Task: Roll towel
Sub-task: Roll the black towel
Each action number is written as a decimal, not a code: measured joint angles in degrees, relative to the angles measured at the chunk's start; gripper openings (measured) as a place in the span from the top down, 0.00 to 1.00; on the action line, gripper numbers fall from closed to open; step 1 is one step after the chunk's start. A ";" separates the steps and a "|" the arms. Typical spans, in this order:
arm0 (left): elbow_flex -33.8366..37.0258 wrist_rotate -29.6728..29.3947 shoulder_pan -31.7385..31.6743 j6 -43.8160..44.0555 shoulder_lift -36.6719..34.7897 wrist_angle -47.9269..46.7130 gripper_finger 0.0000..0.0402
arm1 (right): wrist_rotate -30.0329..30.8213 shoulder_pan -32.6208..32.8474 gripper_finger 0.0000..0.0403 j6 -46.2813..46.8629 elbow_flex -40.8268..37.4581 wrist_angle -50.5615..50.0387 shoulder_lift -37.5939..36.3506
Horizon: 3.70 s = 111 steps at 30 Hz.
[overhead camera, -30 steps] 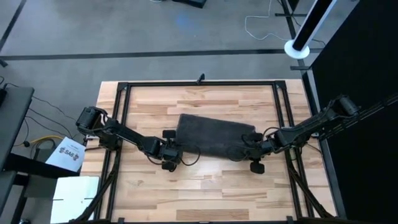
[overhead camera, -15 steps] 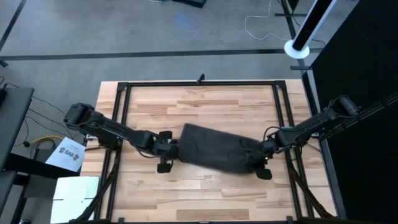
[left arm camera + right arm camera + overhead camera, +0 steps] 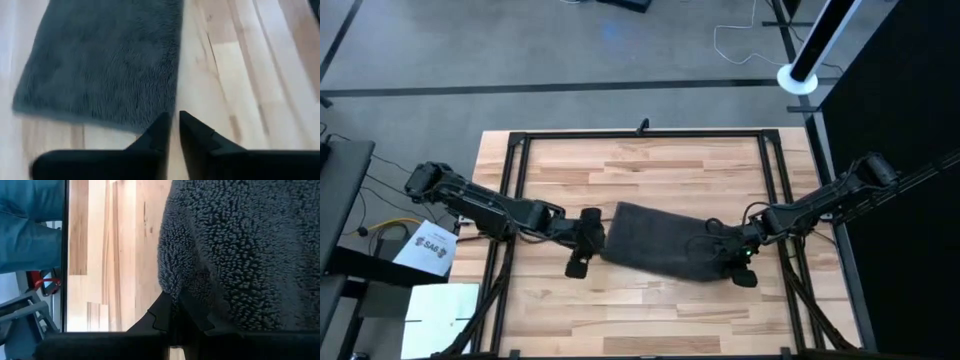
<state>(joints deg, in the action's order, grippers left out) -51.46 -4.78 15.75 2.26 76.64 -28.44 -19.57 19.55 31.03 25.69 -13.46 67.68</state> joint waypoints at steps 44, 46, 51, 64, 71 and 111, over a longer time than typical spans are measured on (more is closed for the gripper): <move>2.24 3.26 6.45 22.00 10.90 -2.74 0.95 | 7.64 6.53 0.98 14.59 -2.97 12.02 -0.37; 2.27 6.03 5.47 23.49 7.79 -2.15 0.95 | 6.91 6.48 0.98 17.27 -2.92 12.40 -0.37; 5.04 10.99 1.06 25.99 2.91 0.40 0.95 | 5.62 4.77 0.98 20.95 -4.20 12.33 -0.37; 15.38 35.22 -4.16 35.28 2.23 22.58 0.95 | -14.30 -3.45 0.98 30.88 -10.23 31.77 -0.28; 19.16 30.57 -7.22 39.06 2.58 22.53 0.95 | -11.57 -8.68 0.98 29.37 -10.02 17.57 0.11; 19.47 27.50 -5.24 45.10 2.58 23.97 0.95 | 35.41 11.57 0.39 -25.39 34.02 -0.35 25.91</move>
<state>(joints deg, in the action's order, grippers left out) -31.99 22.72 10.50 47.35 79.22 -4.47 15.84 31.12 5.63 59.71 -13.81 93.59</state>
